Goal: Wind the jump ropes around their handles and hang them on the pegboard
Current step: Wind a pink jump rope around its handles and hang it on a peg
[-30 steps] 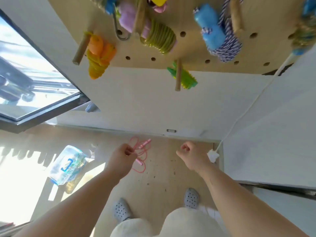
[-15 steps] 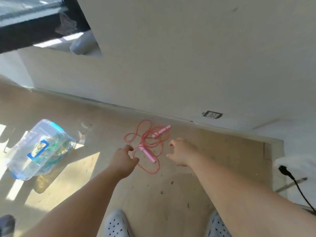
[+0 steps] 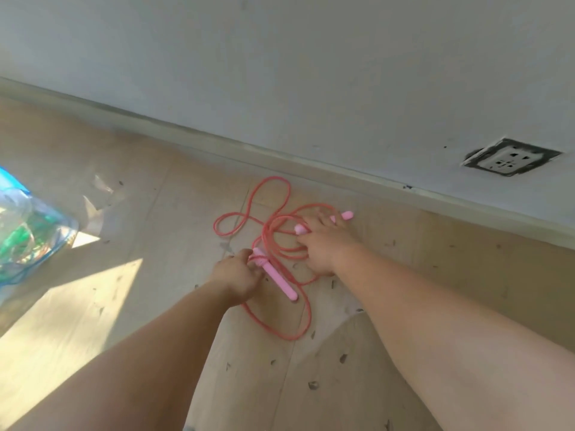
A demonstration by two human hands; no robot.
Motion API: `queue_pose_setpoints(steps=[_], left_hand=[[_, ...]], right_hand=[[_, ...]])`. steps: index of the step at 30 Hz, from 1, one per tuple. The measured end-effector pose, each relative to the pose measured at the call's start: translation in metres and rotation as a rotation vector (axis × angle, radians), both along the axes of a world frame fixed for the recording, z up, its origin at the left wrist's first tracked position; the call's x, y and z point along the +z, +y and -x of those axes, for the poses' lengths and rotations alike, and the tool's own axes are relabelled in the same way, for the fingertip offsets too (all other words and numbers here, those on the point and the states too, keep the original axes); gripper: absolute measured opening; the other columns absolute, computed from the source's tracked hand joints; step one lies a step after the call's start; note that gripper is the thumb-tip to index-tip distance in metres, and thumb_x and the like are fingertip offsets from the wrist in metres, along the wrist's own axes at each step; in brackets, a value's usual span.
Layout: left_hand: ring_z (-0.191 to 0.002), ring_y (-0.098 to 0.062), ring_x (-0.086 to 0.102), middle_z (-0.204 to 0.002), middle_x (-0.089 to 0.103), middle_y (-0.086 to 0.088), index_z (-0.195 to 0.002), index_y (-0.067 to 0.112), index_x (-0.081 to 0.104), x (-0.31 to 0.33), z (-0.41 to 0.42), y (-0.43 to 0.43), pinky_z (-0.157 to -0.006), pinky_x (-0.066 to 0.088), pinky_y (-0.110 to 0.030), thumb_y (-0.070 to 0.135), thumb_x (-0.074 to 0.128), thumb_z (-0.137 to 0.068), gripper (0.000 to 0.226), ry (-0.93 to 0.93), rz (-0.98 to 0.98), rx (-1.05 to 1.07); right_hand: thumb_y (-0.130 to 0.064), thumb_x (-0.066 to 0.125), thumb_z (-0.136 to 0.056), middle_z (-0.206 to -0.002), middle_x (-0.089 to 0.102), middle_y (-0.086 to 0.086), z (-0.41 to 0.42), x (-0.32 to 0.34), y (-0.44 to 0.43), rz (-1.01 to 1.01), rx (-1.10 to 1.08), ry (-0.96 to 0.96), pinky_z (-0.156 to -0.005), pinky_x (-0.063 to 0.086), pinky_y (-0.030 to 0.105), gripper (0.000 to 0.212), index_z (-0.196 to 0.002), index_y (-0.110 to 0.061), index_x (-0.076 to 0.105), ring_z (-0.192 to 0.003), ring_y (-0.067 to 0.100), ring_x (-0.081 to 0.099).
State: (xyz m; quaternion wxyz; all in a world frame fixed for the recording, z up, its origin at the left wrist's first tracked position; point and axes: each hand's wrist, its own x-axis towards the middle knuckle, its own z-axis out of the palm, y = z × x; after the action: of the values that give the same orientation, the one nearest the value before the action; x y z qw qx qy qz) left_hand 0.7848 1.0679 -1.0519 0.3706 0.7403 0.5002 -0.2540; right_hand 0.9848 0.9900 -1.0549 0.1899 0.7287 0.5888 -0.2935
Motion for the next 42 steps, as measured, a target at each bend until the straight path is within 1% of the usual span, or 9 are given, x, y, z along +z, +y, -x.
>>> queue_pose_setpoints(steps=[4, 9, 13, 20, 25, 29, 35, 39, 42], left_hand=[[-0.096, -0.031, 0.068, -0.108, 0.071, -0.013, -0.111, 0.011, 0.056, -0.008, -0.004, -0.008, -0.088, 0.055, -0.04, 0.045, 0.039, -0.103, 0.039, -0.008, 0.021, 0.224], [-0.069, -0.029, 0.074, -0.086, 0.072, -0.015, -0.103, 0.008, 0.057, -0.004, -0.025, -0.021, -0.055, 0.061, -0.04, 0.046, 0.046, -0.101, 0.039, 0.016, 0.206, 0.321], [-0.077, -0.029, 0.07, -0.075, 0.074, -0.013, -0.092, 0.01, 0.064, -0.008, -0.038, -0.037, -0.062, 0.064, -0.046, 0.023, 0.049, -0.094, 0.02, 0.038, 0.201, 0.227], [-0.077, -0.026, 0.065, -0.089, 0.066, -0.007, -0.093, 0.015, 0.054, 0.001, -0.029, -0.041, -0.063, 0.05, -0.031, 0.017, 0.062, -0.084, 0.012, -0.054, 0.145, 0.254], [-0.065, -0.021, 0.058, -0.08, 0.06, -0.007, -0.097, 0.012, 0.058, 0.026, -0.023, -0.037, -0.064, 0.053, -0.035, 0.0, 0.06, -0.087, 0.016, -0.279, 0.336, 0.31], [-0.066, -0.013, 0.057, -0.078, 0.06, -0.002, -0.096, 0.016, 0.061, 0.061, -0.022, -0.033, -0.067, 0.051, -0.028, 0.024, 0.069, -0.095, 0.011, -0.349, 0.395, 0.247], [-0.068, 0.002, 0.058, -0.074, 0.067, 0.021, -0.084, 0.039, 0.07, 0.193, -0.024, -0.033, -0.064, 0.046, -0.014, 0.015, 0.071, -0.093, 0.025, -0.578, 0.144, 0.127], [-0.061, -0.013, 0.051, -0.065, 0.053, 0.003, -0.079, 0.011, 0.057, 0.317, -0.006, -0.066, -0.057, 0.042, -0.022, 0.017, 0.071, -0.092, 0.02, -0.67, -0.056, 0.481], [-0.056, -0.018, 0.045, -0.064, 0.046, -0.011, -0.076, 0.007, 0.052, 0.421, 0.007, -0.1, -0.051, 0.041, -0.028, 0.018, 0.071, -0.093, 0.027, -0.725, 0.062, 0.692]], right_hand=[[-0.043, 0.052, -0.097, -0.152, 0.026, 0.007, 0.005, -0.005, -0.036, -0.045, -0.179, 0.094, -0.118, 0.027, 0.046, 0.054, -0.148, -0.03, 0.043, -0.139, 0.036, 0.035], [-0.051, 0.05, -0.099, -0.146, 0.039, 0.004, 0.029, -0.009, -0.079, -0.096, -0.481, 0.319, -0.109, 0.041, 0.038, 0.045, -0.138, -0.03, 0.058, -0.128, 0.032, 0.046], [-0.048, 0.057, -0.097, -0.108, 0.061, 0.001, 0.043, -0.016, -0.099, -0.224, -0.709, 0.19, -0.081, 0.044, 0.037, 0.031, -0.11, -0.022, 0.053, -0.106, 0.028, 0.055], [-0.041, 0.057, -0.093, -0.109, 0.068, 0.003, 0.053, -0.02, -0.095, -0.147, -0.572, 0.096, -0.082, 0.039, 0.04, 0.048, -0.133, -0.026, 0.035, -0.107, 0.031, 0.056], [-0.038, 0.063, -0.086, -0.096, 0.068, -0.003, 0.051, -0.017, -0.096, -0.144, -0.747, 0.244, -0.072, 0.049, 0.033, 0.042, -0.125, -0.037, 0.047, -0.093, 0.025, 0.063], [-0.034, 0.06, -0.09, -0.079, 0.067, -0.005, 0.052, 0.001, -0.09, -0.399, -1.064, 0.601, -0.056, 0.058, 0.032, 0.009, -0.097, -0.037, 0.055, -0.062, 0.021, 0.069], [-0.027, 0.065, -0.092, -0.087, 0.068, -0.006, 0.039, 0.12, -0.088, -0.744, -1.158, 0.714, -0.073, 0.054, 0.037, 0.012, -0.089, -0.035, 0.057, -0.081, 0.016, 0.067], [-0.015, 0.073, -0.085, -0.085, 0.069, -0.003, 0.049, 0.25, -0.117, -0.746, -1.152, 0.757, -0.075, 0.055, 0.042, 0.025, -0.086, -0.036, 0.059, -0.08, 0.025, 0.065], [-0.009, 0.074, -0.088, -0.088, 0.072, 0.004, 0.065, 0.369, -0.145, -0.7, -1.164, 0.933, -0.068, 0.055, 0.029, 0.026, -0.089, -0.033, 0.065, -0.075, 0.019, 0.068]])
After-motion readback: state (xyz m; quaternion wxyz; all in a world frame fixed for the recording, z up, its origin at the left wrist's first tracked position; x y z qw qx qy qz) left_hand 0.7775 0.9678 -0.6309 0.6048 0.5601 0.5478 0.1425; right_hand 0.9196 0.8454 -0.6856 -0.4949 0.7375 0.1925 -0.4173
